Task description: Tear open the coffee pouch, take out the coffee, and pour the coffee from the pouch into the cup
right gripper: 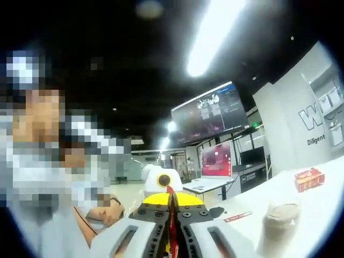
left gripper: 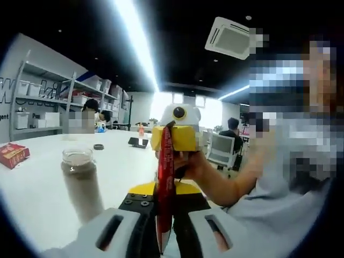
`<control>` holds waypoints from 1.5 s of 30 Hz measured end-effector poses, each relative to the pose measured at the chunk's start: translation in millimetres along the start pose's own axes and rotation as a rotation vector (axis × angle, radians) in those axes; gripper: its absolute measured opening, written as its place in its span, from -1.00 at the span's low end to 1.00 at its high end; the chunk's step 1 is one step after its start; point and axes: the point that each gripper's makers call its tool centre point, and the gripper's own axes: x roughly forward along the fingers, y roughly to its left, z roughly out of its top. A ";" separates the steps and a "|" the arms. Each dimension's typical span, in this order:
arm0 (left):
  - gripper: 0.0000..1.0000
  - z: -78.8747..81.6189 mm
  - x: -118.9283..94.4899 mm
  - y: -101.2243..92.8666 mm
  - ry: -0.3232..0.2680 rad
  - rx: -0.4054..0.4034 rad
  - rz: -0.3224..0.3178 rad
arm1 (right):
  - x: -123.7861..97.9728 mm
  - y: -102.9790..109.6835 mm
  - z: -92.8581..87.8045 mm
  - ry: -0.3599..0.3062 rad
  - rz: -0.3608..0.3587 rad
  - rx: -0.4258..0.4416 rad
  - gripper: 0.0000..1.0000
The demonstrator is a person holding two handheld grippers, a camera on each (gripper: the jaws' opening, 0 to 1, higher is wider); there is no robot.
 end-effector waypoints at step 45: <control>-0.76 -4.9 -2.4 -1.5 0.028 -0.066 -0.010 | 1.0 -5.2 -4.6 0.034 0.004 0.001 -0.89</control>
